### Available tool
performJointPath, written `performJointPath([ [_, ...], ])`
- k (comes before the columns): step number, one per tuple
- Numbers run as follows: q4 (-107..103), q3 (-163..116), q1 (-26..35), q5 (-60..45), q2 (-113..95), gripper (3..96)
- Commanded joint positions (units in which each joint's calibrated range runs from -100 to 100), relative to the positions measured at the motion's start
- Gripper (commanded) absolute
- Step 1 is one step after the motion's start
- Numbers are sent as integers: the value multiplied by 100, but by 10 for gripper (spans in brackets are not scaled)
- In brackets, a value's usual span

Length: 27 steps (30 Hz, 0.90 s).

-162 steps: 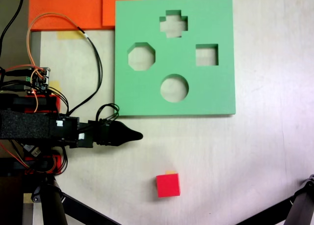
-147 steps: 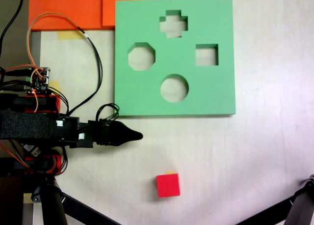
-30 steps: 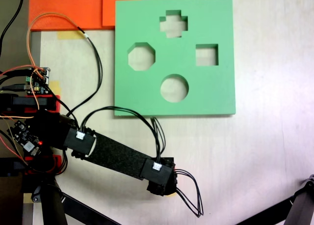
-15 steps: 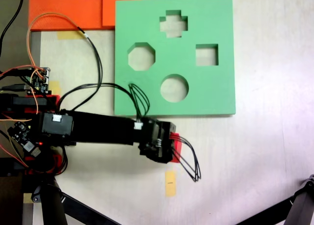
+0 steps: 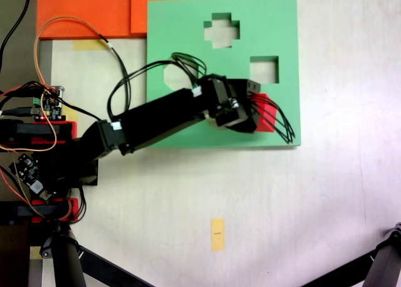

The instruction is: Put the square block into the corresponding hole

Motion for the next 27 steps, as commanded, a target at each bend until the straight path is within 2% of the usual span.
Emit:
performJointPath([
  [1,-147,339,161,127,74,338],
  [27,1452,359,601,435,968,339],
])
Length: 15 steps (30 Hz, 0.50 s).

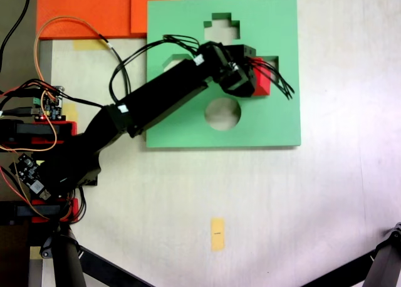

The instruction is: Put the square block into the corresponding hole

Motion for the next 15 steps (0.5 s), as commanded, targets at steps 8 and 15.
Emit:
performJointPath([
  [8,927,379,63,34,248,340],
  [15,1159,379,181,63,374,342],
])
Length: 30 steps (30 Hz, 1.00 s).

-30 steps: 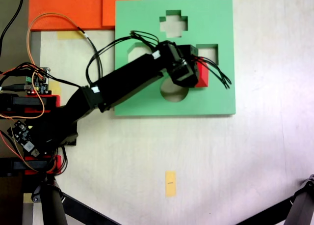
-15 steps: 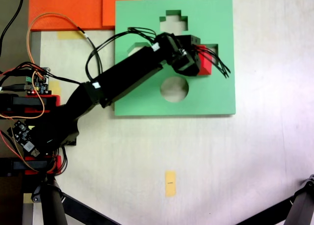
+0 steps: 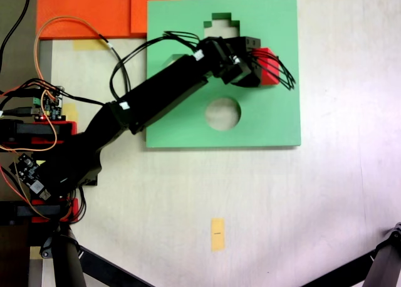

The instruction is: Put the square block into the corresponding hole

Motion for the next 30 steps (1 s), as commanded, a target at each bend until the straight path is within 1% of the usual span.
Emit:
performJointPath([
  [1,424,271,68,73,19,340],
  [11,405,271,29,93,382,346],
  [17,521,281,-20,88,773,381],
  [19,578,281,-39,88,884,416],
  [24,627,291,-93,78,940,547],
  [26,627,291,-98,83,940,554],
  [27,627,281,-98,83,940,574],
  [30,627,331,-88,83,926,725],
])
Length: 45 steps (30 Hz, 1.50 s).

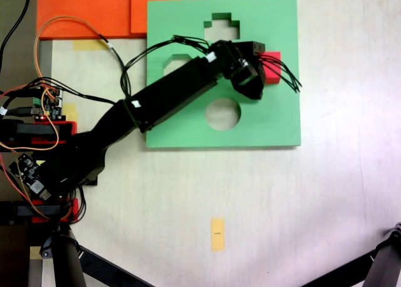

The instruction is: Put the square block into the corresponding hole

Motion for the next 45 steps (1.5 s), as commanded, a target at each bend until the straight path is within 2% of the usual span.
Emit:
performJointPath([
  [1,274,272,-24,24,-154,756],
  [3,284,292,-20,24,-168,813],
  [10,178,312,39,24,-1062,815],
  [18,-1411,292,83,-400,-4205,812],
  [19,-1594,292,63,-547,-4638,792],
  [20,-1835,292,15,-684,-5112,730],
  [23,-2075,243,-176,-1226,-6383,460],
  [24,-2075,213,-200,-1348,-6677,429],
  [28,-2075,-685,-400,-1529,-8157,472],
  [32,-2075,-3277,-733,-1812,-11160,495],
  [34,-1979,-5371,-933,-2012,-13395,495],
  [35,-1238,-6457,-1011,-2085,-13967,495],
  [36,-381,-7574,-1060,-2168,-13967,495],
  [39,-294,-7614,-1201,-3087,-13967,495],
  [45,2036,-9249,-1333,-4278,-13967,501],
])
